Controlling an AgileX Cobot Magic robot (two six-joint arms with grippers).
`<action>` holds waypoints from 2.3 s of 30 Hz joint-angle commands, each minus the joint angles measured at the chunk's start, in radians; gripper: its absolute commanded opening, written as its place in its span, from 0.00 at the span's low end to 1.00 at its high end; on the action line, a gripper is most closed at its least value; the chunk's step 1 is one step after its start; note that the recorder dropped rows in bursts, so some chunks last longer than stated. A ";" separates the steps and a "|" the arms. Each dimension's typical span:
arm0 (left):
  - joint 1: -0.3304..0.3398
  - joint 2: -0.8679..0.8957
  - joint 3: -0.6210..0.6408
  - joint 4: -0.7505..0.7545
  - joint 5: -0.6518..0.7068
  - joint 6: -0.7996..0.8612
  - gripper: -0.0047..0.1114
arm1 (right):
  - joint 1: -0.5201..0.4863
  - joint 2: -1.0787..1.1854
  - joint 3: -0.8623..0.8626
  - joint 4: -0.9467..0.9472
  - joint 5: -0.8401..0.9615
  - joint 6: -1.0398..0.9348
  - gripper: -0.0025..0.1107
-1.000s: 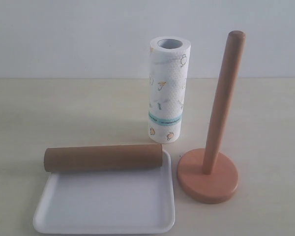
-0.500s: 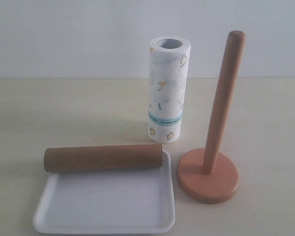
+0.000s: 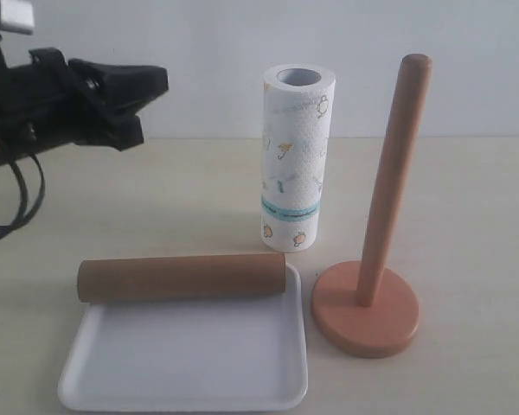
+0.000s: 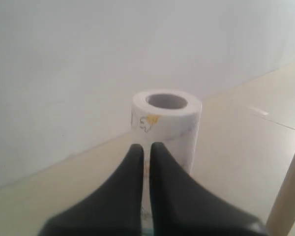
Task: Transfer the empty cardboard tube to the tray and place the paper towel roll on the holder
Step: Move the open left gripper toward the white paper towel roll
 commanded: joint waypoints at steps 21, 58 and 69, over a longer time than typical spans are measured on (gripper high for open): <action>-0.005 0.397 -0.094 -0.026 -0.333 0.324 0.80 | -0.002 -0.004 -0.001 -0.005 -0.011 -0.003 0.02; -0.116 0.744 -0.393 -0.116 -0.396 0.324 0.79 | -0.002 -0.004 -0.001 -0.005 -0.011 -0.003 0.02; -0.116 0.744 -0.393 -0.090 -0.443 0.217 0.79 | -0.002 -0.004 -0.001 -0.005 -0.011 -0.003 0.02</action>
